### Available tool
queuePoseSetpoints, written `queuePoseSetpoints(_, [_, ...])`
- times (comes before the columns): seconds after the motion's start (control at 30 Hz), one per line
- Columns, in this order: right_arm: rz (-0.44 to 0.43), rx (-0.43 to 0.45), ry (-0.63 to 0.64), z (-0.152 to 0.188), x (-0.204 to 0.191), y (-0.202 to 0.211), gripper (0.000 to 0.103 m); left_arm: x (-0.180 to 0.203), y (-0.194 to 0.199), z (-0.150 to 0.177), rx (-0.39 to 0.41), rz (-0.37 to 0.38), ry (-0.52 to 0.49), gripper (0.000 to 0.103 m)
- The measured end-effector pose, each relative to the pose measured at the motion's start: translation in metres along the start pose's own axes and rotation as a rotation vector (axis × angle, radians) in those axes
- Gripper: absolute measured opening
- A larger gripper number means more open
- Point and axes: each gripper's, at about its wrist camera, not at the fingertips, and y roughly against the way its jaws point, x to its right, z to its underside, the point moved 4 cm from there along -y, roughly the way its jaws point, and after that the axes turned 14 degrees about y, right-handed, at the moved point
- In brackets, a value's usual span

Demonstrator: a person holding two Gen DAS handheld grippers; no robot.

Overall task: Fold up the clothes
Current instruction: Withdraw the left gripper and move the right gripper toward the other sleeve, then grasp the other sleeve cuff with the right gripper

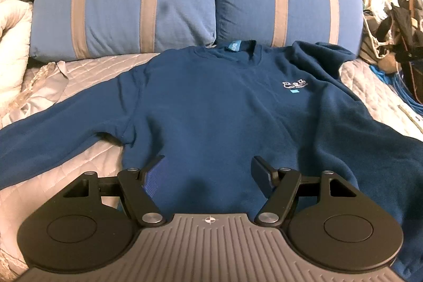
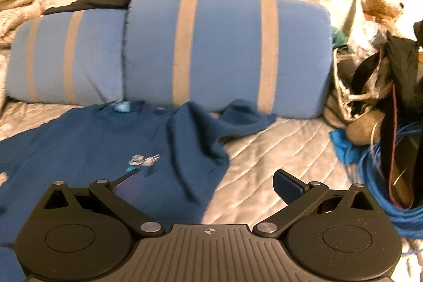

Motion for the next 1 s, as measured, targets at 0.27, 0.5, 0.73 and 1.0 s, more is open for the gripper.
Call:
queuePoseSetpoints(0.27, [0.027,0.009,-0.036,-0.008,0.024,-0.041,0.103,0.0,0.0,-0.001,0.005,0.007,0.01,0.069])
queuePoseSetpoints(0.5, [0.022,-0.008,-0.067,-0.011,0.041,-0.077,0.102,-0.004,0.001,-0.002,0.002,0.043,0.037,0.069])
queuePoseSetpoints(0.73, [0.021,-0.022,-0.106,-0.011,0.055,-0.113,0.102,-0.004,-0.001,-0.002,0.002,0.052,0.051,0.069])
queuePoseSetpoints(1.0, [0.019,-0.036,-0.189,-0.01,0.072,-0.149,0.101,-0.005,-0.003,-0.002,-0.006,0.068,0.063,0.069])
